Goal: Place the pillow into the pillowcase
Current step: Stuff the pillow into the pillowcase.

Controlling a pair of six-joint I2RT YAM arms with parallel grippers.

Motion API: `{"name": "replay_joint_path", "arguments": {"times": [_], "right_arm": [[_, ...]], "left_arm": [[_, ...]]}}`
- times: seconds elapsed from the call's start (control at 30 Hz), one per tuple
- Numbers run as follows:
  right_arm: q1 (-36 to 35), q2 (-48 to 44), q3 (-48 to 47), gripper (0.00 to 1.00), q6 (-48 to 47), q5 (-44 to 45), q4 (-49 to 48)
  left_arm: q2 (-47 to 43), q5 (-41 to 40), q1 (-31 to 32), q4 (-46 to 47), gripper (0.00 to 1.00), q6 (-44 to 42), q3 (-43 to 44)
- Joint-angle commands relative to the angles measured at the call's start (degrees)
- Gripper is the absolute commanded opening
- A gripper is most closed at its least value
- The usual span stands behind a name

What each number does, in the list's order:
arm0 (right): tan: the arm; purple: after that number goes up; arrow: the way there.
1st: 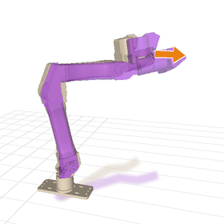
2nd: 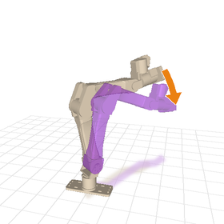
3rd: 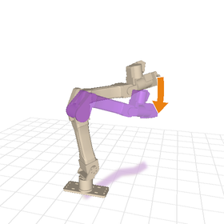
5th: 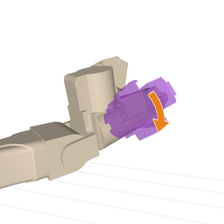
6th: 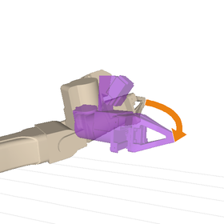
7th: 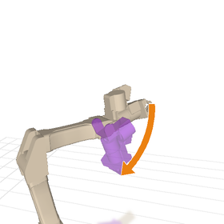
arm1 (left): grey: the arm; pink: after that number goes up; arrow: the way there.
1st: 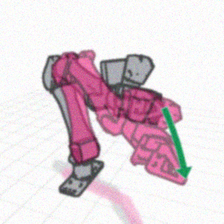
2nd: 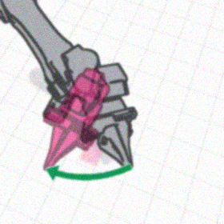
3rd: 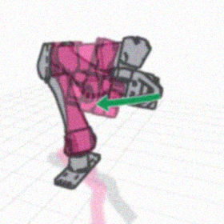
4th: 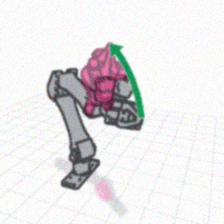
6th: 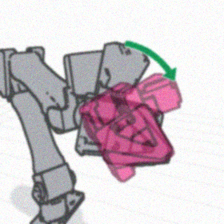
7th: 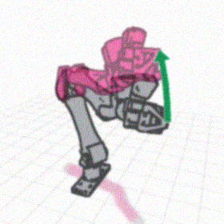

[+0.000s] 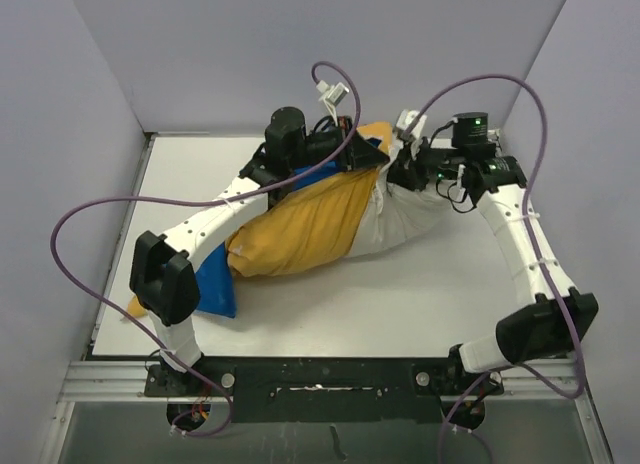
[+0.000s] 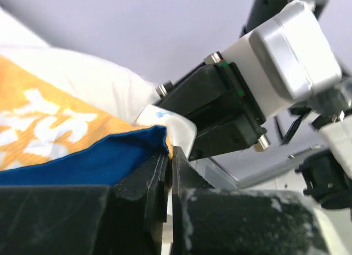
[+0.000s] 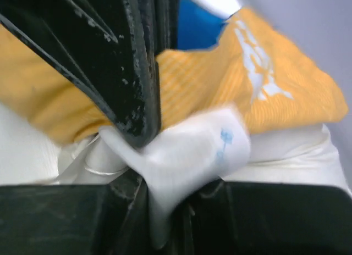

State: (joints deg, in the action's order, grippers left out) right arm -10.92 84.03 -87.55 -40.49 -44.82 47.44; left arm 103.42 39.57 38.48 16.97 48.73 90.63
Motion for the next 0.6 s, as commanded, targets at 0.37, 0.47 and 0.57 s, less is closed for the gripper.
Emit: {"name": "replay_joint_path", "arguments": {"times": [0.37, 0.47, 0.57], "right_arm": [[-4.57, -12.66, 12.68, 0.00, 71.67, -23.57, -55.27], [-4.55, -12.43, 10.65, 0.00, 63.57, -18.95, -43.86], [-3.46, -9.39, 8.68, 0.00, 54.69, -10.35, -34.02]], "left_arm": [[-2.55, -2.92, 1.45, -7.50, 0.00, -6.25, 19.45], [-0.82, -2.92, 0.87, -7.00, 0.00, -5.31, 16.86], [2.63, -2.92, -0.91, -7.06, 0.00, -4.95, 16.86]]}}
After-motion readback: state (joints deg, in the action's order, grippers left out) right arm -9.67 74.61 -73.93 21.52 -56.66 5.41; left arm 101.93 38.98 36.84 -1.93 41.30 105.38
